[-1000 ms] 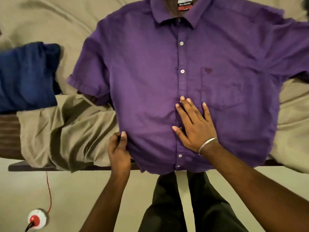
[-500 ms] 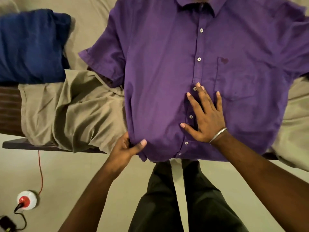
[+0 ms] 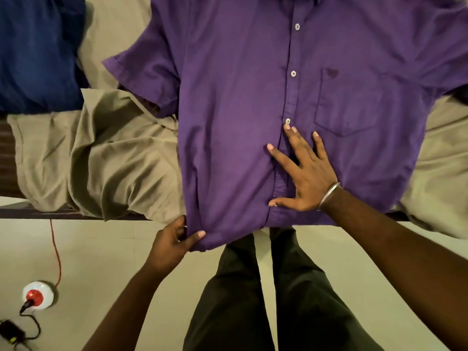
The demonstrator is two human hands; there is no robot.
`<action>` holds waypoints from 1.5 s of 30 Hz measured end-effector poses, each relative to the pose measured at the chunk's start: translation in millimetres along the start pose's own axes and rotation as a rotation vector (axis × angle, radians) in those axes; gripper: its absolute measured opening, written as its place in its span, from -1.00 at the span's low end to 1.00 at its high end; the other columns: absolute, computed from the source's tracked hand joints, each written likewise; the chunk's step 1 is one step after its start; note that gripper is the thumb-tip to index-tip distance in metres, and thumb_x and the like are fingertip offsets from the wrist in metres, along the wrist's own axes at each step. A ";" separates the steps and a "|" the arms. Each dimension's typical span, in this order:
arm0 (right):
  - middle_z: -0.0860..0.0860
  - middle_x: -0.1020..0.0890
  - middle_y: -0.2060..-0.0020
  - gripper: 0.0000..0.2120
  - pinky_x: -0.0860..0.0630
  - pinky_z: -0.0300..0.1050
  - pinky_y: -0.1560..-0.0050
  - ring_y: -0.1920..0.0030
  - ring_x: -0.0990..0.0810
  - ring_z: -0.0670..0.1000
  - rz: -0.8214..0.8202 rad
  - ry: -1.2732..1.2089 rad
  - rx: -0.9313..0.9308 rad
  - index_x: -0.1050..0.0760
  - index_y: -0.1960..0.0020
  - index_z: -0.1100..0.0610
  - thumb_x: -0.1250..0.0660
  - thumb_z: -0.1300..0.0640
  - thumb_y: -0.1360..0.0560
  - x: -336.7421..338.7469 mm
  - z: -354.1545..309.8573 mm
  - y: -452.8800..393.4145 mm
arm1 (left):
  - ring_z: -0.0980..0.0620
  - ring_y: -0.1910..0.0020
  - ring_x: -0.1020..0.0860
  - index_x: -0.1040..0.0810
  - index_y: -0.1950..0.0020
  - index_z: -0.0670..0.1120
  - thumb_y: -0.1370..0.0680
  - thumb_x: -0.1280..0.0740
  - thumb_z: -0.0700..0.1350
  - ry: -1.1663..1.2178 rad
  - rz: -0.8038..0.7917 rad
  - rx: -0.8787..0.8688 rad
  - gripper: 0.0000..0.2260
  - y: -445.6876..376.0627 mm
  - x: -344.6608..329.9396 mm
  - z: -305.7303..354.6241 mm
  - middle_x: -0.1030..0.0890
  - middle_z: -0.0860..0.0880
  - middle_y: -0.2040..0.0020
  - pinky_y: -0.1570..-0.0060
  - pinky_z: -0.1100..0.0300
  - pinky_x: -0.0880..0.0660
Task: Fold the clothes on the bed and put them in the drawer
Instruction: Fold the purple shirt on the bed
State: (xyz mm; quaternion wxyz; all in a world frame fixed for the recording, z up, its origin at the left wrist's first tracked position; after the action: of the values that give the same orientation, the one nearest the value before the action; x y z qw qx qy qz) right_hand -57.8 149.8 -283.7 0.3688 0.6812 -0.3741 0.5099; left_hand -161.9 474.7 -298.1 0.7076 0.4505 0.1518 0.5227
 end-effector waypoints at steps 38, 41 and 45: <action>0.31 -0.11 -0.54 0.09 -0.03 0.49 -0.41 -0.56 -0.09 0.27 -0.039 0.053 0.066 -0.14 -0.58 0.12 -0.24 -0.56 -0.29 -9.4 -35.4 -5.3 | -0.14 0.20 -0.53 -0.53 -0.13 -0.23 -0.65 -0.24 -0.19 -0.210 0.535 -0.162 -0.86 -13.0 14.2 21.8 -0.59 -0.11 0.14 0.17 0.15 -0.35; 0.31 -0.15 -0.52 0.10 -0.07 0.48 -0.41 -0.54 -0.14 0.27 0.024 0.038 0.082 -0.18 -0.56 0.15 -0.26 -0.56 -0.28 -11.0 -37.8 4.7 | -0.11 0.07 -0.64 -0.50 -0.12 -0.16 -0.60 -0.34 -0.21 -0.053 0.488 -0.102 -0.88 -9.1 12.8 13.4 -0.65 0.00 0.09 0.13 0.16 -0.46; 0.32 -0.23 -0.49 0.11 -0.15 0.46 -0.39 -0.52 -0.22 0.27 0.068 0.044 0.092 -0.26 -0.53 0.19 -0.28 -0.57 -0.27 -18.4 -33.1 28.4 | 0.23 0.01 -0.61 -0.39 -0.18 -0.03 -0.27 -0.65 -0.16 0.069 0.326 -0.102 -0.39 -9.3 2.8 14.4 -0.63 0.19 0.03 0.00 0.42 -0.49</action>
State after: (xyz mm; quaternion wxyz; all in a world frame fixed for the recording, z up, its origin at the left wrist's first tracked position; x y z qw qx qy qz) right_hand -100.5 168.8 -291.3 0.3276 0.6729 -0.3649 0.5538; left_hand -145.3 469.9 -297.0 0.6298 0.4145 0.0741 0.6527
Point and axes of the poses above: each hand's wrist, its own y-axis away from the middle knuckle, its own x-axis out of the back of the hand, z = x × y, the point moved 4 cm from there along -y, towards the middle knuckle
